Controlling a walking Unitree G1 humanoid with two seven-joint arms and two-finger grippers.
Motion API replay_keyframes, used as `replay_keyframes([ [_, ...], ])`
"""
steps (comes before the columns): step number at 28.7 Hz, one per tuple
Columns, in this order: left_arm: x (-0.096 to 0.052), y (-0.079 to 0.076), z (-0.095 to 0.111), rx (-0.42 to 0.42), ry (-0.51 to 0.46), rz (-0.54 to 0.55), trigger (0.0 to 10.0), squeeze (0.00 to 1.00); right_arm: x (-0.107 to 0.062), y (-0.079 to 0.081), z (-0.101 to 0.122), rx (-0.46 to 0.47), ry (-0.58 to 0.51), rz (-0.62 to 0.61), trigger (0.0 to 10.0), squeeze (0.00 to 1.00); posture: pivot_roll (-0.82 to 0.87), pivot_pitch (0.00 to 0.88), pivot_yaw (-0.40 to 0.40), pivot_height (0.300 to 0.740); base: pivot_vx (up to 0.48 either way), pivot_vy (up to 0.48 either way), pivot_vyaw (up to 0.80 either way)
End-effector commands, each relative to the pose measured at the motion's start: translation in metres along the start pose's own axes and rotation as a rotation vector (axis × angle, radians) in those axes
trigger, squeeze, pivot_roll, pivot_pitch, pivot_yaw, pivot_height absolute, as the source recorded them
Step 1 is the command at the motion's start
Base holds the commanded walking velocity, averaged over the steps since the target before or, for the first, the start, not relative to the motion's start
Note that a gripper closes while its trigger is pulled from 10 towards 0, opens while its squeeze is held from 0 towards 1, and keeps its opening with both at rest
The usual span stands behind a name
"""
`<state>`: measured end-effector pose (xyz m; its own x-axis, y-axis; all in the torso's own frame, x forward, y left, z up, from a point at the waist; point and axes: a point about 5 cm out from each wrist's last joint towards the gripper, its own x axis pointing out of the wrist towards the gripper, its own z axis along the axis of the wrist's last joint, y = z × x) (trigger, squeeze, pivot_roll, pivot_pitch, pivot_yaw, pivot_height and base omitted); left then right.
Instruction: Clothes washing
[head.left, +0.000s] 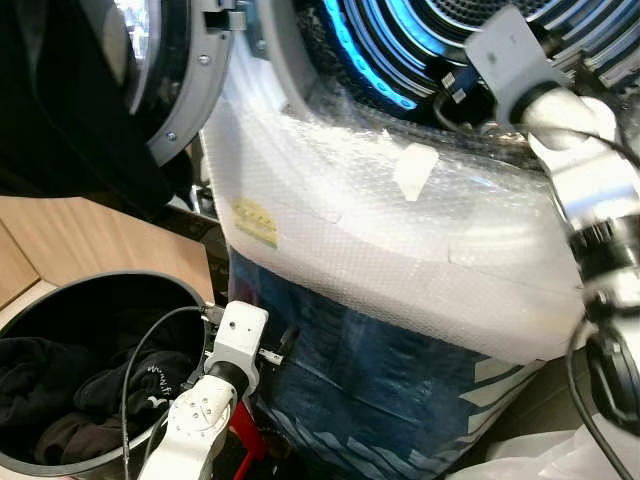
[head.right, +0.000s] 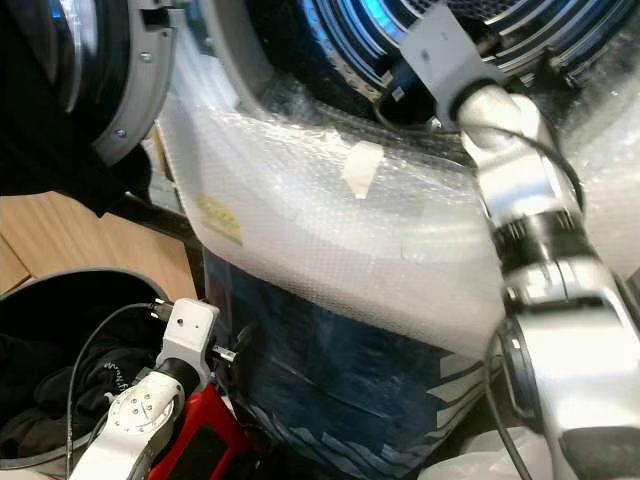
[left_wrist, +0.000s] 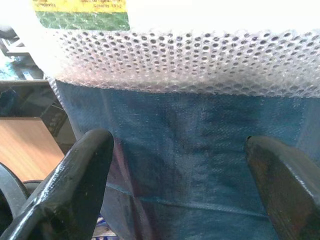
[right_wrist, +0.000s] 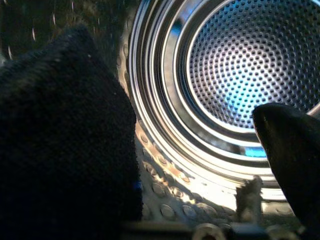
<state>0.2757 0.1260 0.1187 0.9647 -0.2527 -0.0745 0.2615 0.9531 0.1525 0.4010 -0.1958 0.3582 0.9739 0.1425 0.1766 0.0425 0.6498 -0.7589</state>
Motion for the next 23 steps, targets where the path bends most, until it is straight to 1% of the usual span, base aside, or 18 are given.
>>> replay_keyframes([
  [1, 0.001, -0.005, 0.0, -0.003, 0.003, -0.02, 10.0, 0.0, -0.003, -0.01, 0.007, -0.028, -0.017, -0.019, 10.0, 0.0, -0.02, 0.088, -0.059, 0.74, 0.0, 0.0, 0.0],
  [3, 0.002, -0.005, 0.0, -0.004, 0.002, -0.024, 10.0, 0.0, -0.013, -0.013, 0.0, -0.055, 0.001, -0.014, 10.0, 0.0, -0.03, 0.088, -0.058, 0.74, 0.0, 0.0, 0.0],
  [4, 0.002, -0.005, 0.0, -0.004, 0.002, -0.024, 10.0, 0.0, -0.013, -0.013, 0.0, -0.055, 0.001, -0.014, 10.0, 0.0, -0.03, 0.088, -0.058, 0.74, 0.0, 0.0, 0.0],
  [5, 0.002, -0.005, 0.0, -0.004, 0.001, -0.027, 10.0, 0.0, -0.02, -0.013, -0.005, -0.068, 0.016, -0.007, 10.0, 0.0, -0.04, 0.089, -0.056, 0.74, 0.0, 0.0, 0.0],
  [6, 0.002, -0.005, 0.0, -0.004, 0.001, -0.027, 10.0, 0.0, -0.02, -0.013, -0.005, -0.068, 0.016, -0.007, 10.0, 0.0, -0.04, 0.089, -0.056, 0.74, 0.0, 0.0, 0.0],
  [8, 0.004, -0.005, 0.0, -0.003, 0.0, -0.032, 10.0, 0.0, -0.035, -0.014, -0.01, -0.087, 0.036, 0.008, 10.0, 0.0, -0.04, 0.087, -0.054, 0.74, 0.0, 0.0, 0.0],
  [10, 0.005, -0.005, 0.001, -0.003, -0.001, -0.036, 10.0, 0.0, -0.047, -0.016, -0.011, -0.089, 0.041, 0.016, 10.0, 0.0, -0.05, 0.087, -0.051, 0.74, 0.0, 0.0, 0.0],
  [14, 0.006, -0.004, 0.001, -0.001, -0.001, -0.041, 10.0, 0.0, -0.062, -0.02, -0.008, -0.071, 0.036, 0.025, 10.0, 0.0, -0.05, 0.086, -0.048, 0.74, 0.0, 0.0, 0.0],
  [16, 0.007, -0.004, 0.001, 0.0, -0.003, -0.044, 10.0, 0.0, -0.072, -0.016, -0.003, -0.049, 0.01, 0.064, 10.0, 0.0, -0.06, 0.085, -0.045, 0.74, 0.0, 0.0, 0.0],
  [17, 0.007, -0.004, 0.001, 0.0, -0.004, -0.044, 10.0, 0.0, -0.073, -0.015, -0.002, -0.045, 0.007, 0.07, 10.0, 0.0, -0.06, 0.085, -0.045, 0.74, 0.0, 0.0, 0.0],
  [18, 0.007, -0.004, 0.002, 0.001, -0.005, -0.046, 10.0, 0.0, -0.076, -0.013, 0.0, -0.019, -0.007, 0.082, 10.0, 0.0, -0.06, 0.084, -0.043, 0.74, 0.0, 0.0, 0.0],
  [21, 0.008, -0.004, 0.003, 0.001, -0.008, -0.048, 10.0, 0.0, -0.081, -0.009, 0.006, -0.007, -0.04, 0.115, 10.0, 0.0, -0.06, 0.084, -0.041, 0.74, 0.0, 0.0, 0.0],
  [22, 0.009, -0.005, 0.003, 0.002, -0.01, -0.05, 10.0, 0.0, -0.086, -0.004, 0.013, 0.022, -0.088, 0.153, 10.0, 0.0, -0.06, 0.083, -0.04, 0.74, 0.0, 0.0, 0.0],
  [23, 0.009, -0.005, 0.003, 0.002, -0.011, -0.051, 10.0, 0.0, -0.088, -0.002, 0.016, 0.033, -0.104, 0.166, 10.0, 0.0, -0.06, 0.083, -0.04, 0.74, 0.0, 0.0, 0.0],
])
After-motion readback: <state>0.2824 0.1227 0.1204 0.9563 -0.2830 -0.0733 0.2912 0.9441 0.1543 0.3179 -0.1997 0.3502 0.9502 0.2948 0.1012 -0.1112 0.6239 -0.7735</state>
